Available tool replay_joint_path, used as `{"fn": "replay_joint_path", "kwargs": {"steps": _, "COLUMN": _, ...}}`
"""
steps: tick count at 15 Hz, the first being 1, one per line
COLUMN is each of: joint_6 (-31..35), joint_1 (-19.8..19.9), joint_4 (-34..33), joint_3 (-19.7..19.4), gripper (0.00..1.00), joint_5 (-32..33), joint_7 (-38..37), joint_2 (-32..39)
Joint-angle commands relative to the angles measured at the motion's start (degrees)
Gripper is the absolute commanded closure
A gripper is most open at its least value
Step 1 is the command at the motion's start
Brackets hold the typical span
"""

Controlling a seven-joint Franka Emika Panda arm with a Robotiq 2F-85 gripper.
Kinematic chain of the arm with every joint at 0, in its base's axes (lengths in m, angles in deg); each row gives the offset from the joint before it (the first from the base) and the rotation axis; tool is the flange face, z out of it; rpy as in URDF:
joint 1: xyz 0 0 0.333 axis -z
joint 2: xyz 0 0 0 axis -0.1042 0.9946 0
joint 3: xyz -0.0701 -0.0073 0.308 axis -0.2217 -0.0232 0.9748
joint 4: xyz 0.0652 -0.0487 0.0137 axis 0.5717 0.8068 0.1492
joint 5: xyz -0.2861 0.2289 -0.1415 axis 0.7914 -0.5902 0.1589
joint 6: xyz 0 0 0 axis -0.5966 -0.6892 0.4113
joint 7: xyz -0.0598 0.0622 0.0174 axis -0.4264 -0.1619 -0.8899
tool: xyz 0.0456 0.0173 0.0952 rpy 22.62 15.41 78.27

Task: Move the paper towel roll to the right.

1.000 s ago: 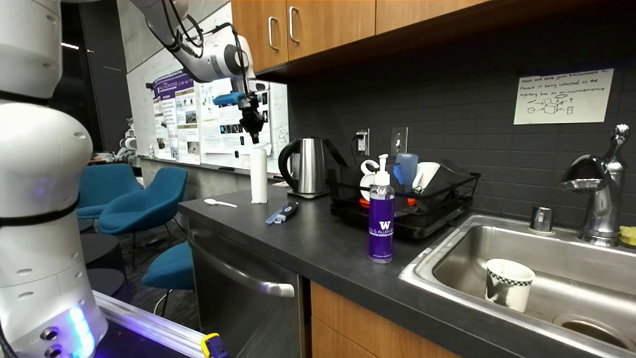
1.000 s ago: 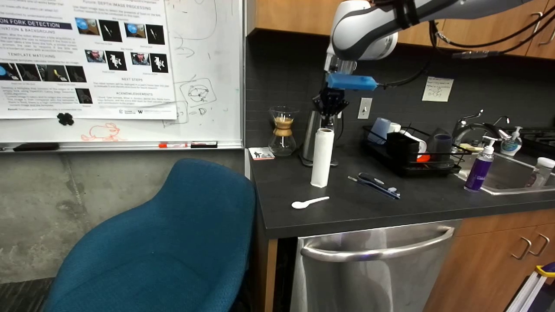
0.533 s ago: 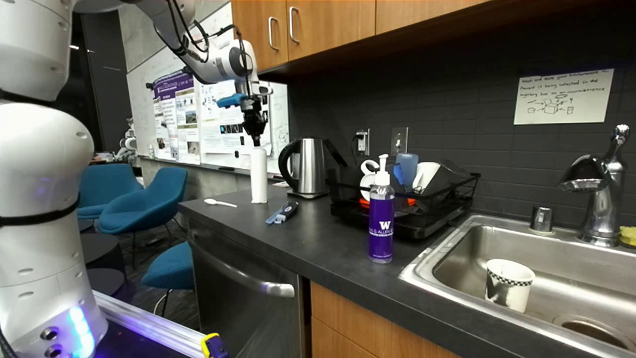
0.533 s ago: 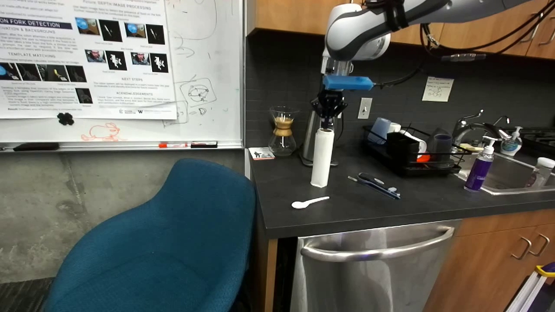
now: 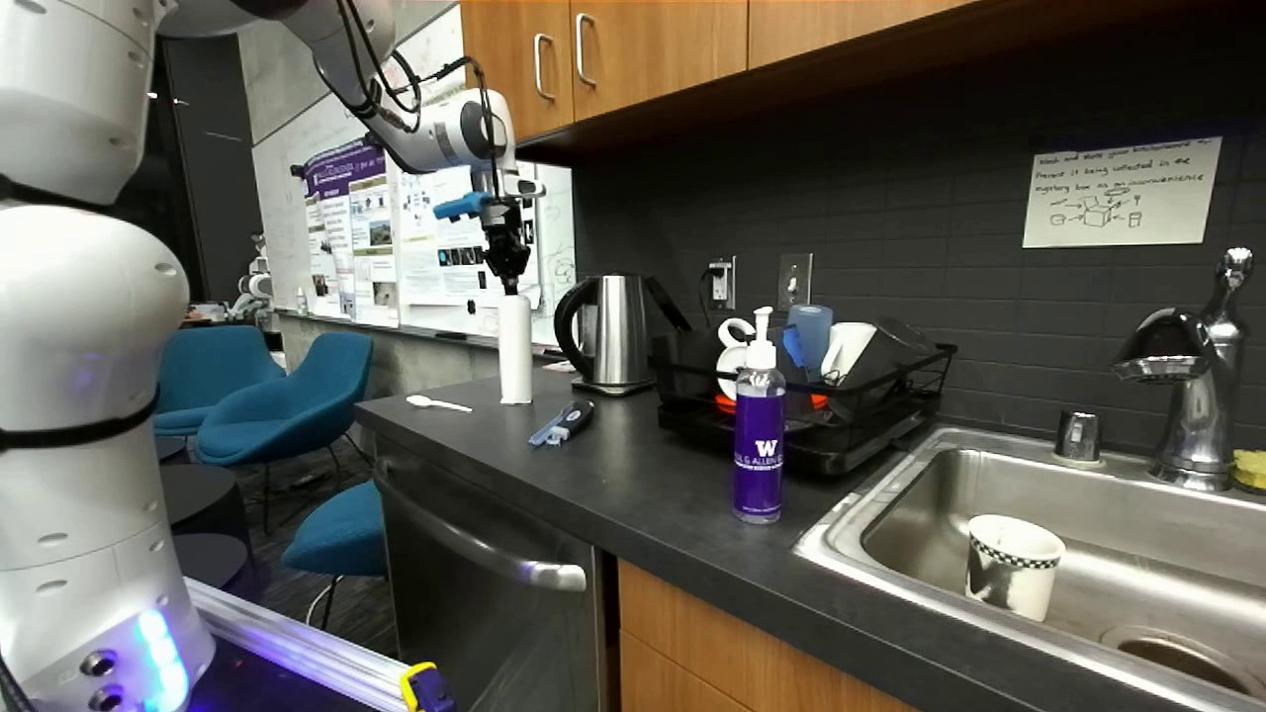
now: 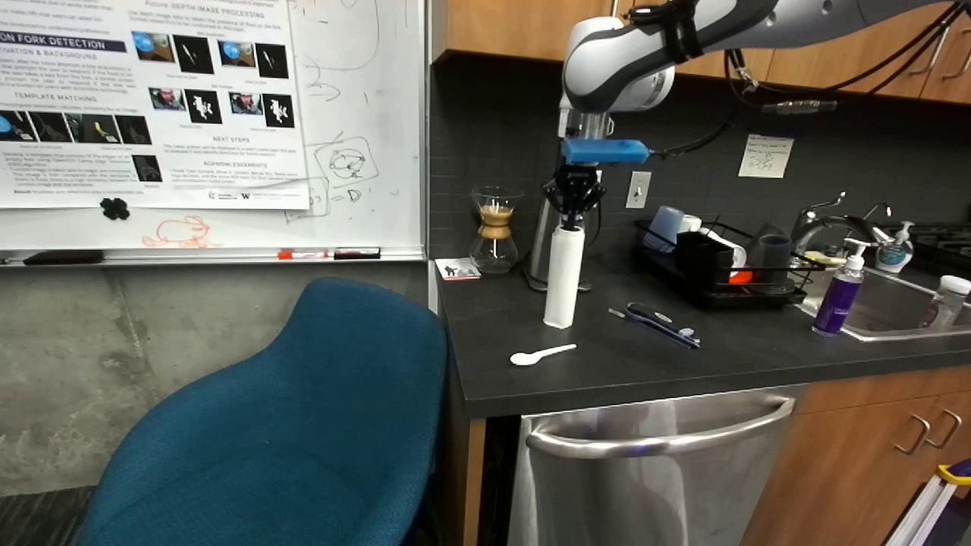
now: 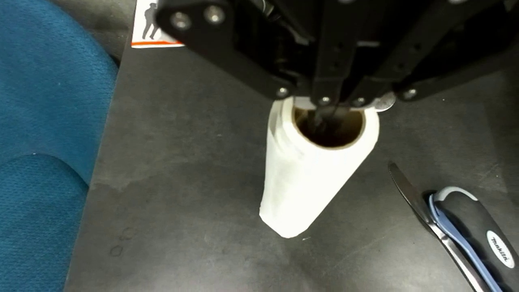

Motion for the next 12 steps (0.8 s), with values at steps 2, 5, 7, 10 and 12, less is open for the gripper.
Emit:
{"fn": "replay_joint_path", "kwargs": {"steps": 2, "joint_6": -1.6, "joint_1": -1.3, "joint_4": -1.3, "joint_3": -1.3, "gripper": 1.00, "joint_5": 0.2, "joint_7": -1.2, "joint_2": 1.5}}
{"fn": "replay_joint_path", "kwargs": {"steps": 5, "joint_6": -1.4, "joint_1": -1.4, "joint_4": -1.2, "joint_3": -1.4, "gripper": 1.00, "joint_5": 0.0, "joint_7": -1.1, "joint_2": 1.9}}
{"fn": "replay_joint_path", "kwargs": {"steps": 7, "joint_6": -1.5, "joint_1": -1.5, "joint_4": -1.0, "joint_3": -1.5, "gripper": 0.73, "joint_5": 0.1, "joint_7": -1.3, "joint_2": 1.8}}
{"fn": "replay_joint_path", "kwargs": {"steps": 10, "joint_6": -1.5, "joint_1": -1.6, "joint_4": -1.0, "joint_3": -1.5, "gripper": 0.56, "joint_5": 0.0, "joint_7": -1.4, "joint_2": 1.4}}
{"fn": "replay_joint_path", "kwargs": {"steps": 12, "joint_6": -1.8, "joint_1": -1.7, "joint_4": -1.2, "joint_3": -1.4, "gripper": 0.49, "joint_5": -0.1, "joint_7": -1.3, "joint_2": 1.1}}
